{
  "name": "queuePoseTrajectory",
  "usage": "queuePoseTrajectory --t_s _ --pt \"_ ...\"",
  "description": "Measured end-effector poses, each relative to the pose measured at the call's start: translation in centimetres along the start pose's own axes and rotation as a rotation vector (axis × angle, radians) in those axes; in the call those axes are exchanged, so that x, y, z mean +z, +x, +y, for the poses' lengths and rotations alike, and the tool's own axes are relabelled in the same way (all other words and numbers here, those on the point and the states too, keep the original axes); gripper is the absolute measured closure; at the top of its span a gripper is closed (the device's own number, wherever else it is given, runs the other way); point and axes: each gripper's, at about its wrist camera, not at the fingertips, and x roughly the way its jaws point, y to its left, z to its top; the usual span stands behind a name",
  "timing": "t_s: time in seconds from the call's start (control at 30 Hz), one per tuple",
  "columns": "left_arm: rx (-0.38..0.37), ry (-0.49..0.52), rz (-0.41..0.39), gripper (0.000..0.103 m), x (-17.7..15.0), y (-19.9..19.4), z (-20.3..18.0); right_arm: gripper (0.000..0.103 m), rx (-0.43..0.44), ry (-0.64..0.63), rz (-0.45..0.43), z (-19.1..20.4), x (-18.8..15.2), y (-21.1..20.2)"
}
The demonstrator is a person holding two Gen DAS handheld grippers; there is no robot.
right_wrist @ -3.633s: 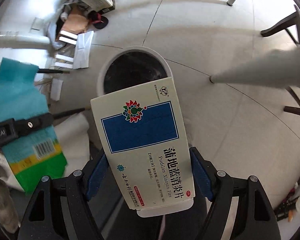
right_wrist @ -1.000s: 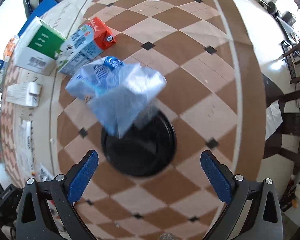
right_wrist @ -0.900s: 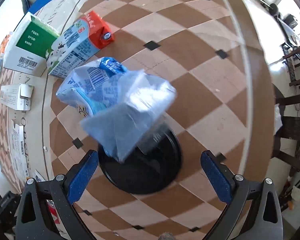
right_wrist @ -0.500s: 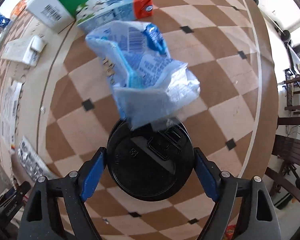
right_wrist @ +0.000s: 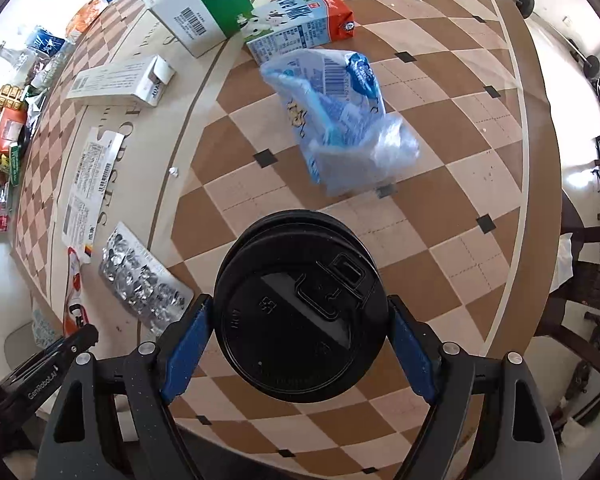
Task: Collect trash
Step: 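Grasp red-edged snack wrapper with left gripper while right gripper grasps black lid, then carry wrapper and black lid to the bin and release both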
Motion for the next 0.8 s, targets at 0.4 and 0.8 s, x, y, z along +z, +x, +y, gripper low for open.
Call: queuePoseTrajectory --t_s 0.4,0.8 --pt "-0.122 -0.061 -0.067 0.09 -3.4 -2.6 5.1 0.017 0.047 -0.01 -0.076 1.5 -5.5 -3.5" --pt "-0.18 -0.049 -0.069 0.09 -13.6 -4.1 11.8 0.017 0.13 -0.047 -0.078 6.5 -17.2 -3.6"
